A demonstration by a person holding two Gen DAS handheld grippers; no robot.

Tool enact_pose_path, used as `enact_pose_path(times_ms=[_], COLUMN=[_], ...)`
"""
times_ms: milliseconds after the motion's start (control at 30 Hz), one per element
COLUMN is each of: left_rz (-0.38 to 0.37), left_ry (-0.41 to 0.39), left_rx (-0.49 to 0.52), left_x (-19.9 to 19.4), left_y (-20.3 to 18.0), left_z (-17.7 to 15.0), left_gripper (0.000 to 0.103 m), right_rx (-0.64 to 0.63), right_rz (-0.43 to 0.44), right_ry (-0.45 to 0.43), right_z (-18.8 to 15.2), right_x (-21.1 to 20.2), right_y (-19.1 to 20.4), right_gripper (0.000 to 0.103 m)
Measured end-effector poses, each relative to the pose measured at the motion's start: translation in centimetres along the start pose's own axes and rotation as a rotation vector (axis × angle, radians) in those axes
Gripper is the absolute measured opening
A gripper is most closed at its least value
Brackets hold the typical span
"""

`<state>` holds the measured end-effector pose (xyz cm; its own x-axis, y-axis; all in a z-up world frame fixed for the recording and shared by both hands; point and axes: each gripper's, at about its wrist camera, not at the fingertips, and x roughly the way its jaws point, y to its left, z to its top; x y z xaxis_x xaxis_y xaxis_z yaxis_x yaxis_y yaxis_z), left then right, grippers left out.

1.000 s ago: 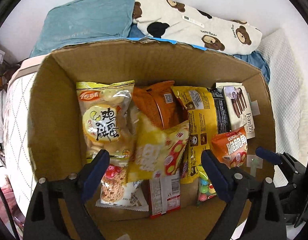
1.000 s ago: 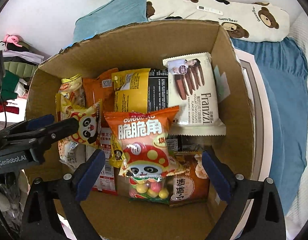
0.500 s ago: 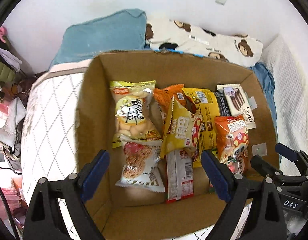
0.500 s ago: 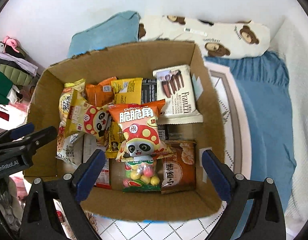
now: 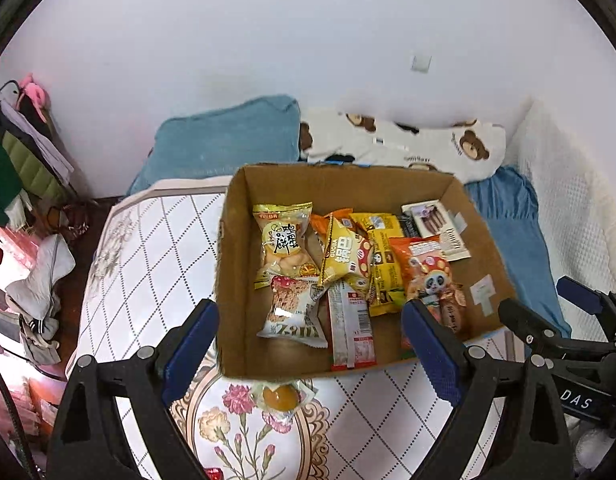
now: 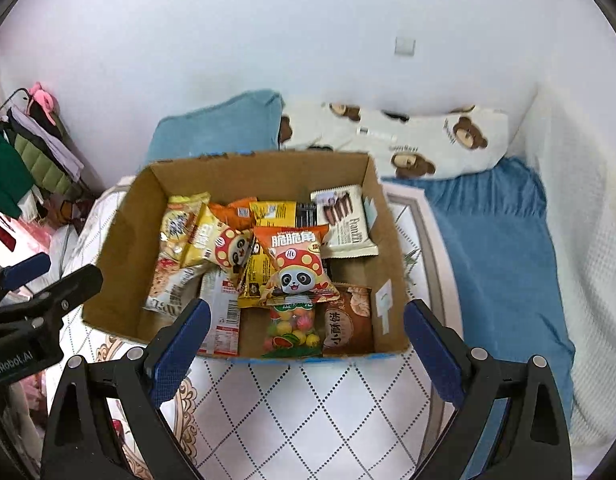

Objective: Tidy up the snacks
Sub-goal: 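Grasp the wrapped orange jelly with the right tool while the left grasps the red candy packet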

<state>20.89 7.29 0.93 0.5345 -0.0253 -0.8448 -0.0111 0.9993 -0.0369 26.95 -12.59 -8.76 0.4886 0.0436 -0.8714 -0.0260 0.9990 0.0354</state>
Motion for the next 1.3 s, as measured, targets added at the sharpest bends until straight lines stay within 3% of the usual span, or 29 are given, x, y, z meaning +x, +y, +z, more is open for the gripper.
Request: enact_pose_path(times_ms=[433,833,1033,1167,1300], left_rz=[-0.025,-0.026,0.017,0.088,0.127], left_ry=[-0.137,-0.136,-0.073,0.053,0.181], left_rx=[-0.006,-0.013,-0.063,-0.134,-0.218], left_x=[-7.6,-8.7,-6.9,-4.0,-1.9], left_y=[-0.7,-0.8,2.3,6.8,10.8], left_z=[-3.8,-5.6,-8.6,-12.3,-16.2], left_gripper=[0.094,0.094,0.094,0.093,0.093], right_rx=[0.036,0.105,0.149,0.154,0.139], right_rz=[-0.008,0.019,0.107,0.197,0.283], right_ry=[-0.171,-0.202,-0.104,0.011,0.124], right_z=[-4.8,-7.2,-9.6,-12.4,-15.0], right_x=[-9.8,-12.6,-9.6,-5.8,-1.6], right_y=[0.1,-1.1,-0.2,1.9,4.9], right_gripper=[0.099,0.099,0.099,0.099,0.081])
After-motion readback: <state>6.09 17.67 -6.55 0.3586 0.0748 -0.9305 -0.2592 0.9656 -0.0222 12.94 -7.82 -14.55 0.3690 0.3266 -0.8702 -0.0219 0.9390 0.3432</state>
